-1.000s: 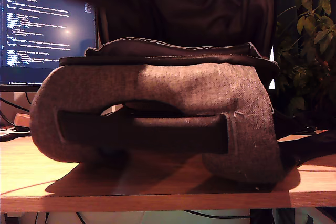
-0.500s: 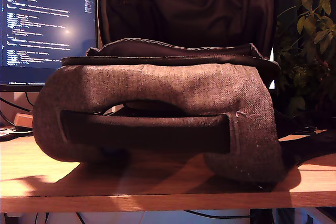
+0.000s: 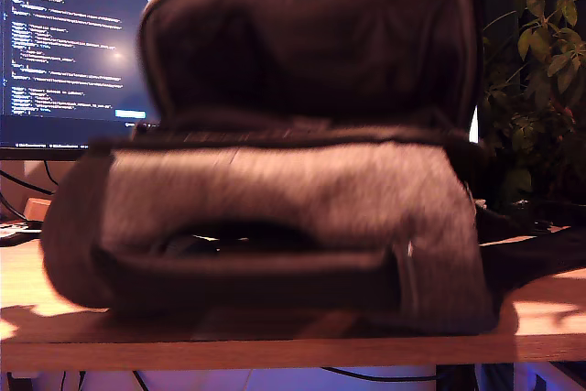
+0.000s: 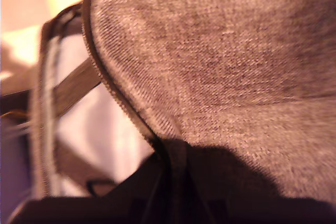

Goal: Pack the pair of socks inside the grey Google backpack

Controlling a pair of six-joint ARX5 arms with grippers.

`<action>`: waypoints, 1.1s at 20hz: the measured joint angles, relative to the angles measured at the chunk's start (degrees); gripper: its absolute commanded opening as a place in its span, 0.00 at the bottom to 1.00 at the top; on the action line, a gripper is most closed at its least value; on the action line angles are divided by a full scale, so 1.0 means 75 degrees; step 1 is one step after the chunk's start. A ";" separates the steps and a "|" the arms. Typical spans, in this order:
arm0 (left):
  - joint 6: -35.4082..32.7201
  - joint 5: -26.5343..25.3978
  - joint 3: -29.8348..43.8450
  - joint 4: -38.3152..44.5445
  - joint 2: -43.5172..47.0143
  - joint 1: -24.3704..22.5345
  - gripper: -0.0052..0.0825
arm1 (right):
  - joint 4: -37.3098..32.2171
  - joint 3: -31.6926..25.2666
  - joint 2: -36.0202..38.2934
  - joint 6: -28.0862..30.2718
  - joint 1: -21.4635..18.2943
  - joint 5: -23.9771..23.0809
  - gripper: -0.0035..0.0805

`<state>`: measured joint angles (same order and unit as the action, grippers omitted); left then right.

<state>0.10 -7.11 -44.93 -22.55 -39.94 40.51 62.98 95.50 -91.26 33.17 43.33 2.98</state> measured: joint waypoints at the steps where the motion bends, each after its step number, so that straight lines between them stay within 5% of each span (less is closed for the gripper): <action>1: 0.0000 0.0000 0.0000 -0.0023 0.0032 0.0000 0.03 | -0.0076 -0.0254 0.0000 -0.0184 0.0061 0.0122 0.03; 6: -0.0006 -0.0003 0.0000 -0.0029 0.0178 0.0000 0.03 | -0.0396 -0.1218 -0.0035 -0.0513 0.0393 0.0329 0.10; 9: -0.0006 0.0006 0.0000 -0.0026 0.0166 0.0000 0.03 | -0.0364 -0.1218 -0.0050 -0.0921 0.0548 0.0335 0.57; 10: -0.0006 0.0012 0.0000 -0.0029 0.0166 0.0000 0.03 | -0.0192 -0.1218 -0.0050 -0.1413 0.0586 0.0356 0.65; 19: -0.0006 0.0134 0.0000 -0.0026 0.0166 0.0000 0.03 | 0.0504 -0.1040 0.0169 -0.1918 0.0632 0.0699 0.65; 21: -0.0006 0.0137 0.0000 -0.0029 0.0163 0.0000 0.03 | 0.0586 -0.0970 0.0516 -0.2046 0.0635 0.0702 0.55; 22: -0.0006 0.0152 0.0000 -0.0020 0.0166 0.0000 0.03 | 0.0562 -0.0968 0.0723 -0.2046 0.0635 0.0705 0.41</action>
<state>0.05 -5.98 -44.93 -22.70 -38.70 40.51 67.20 88.25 -85.84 17.82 48.10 8.27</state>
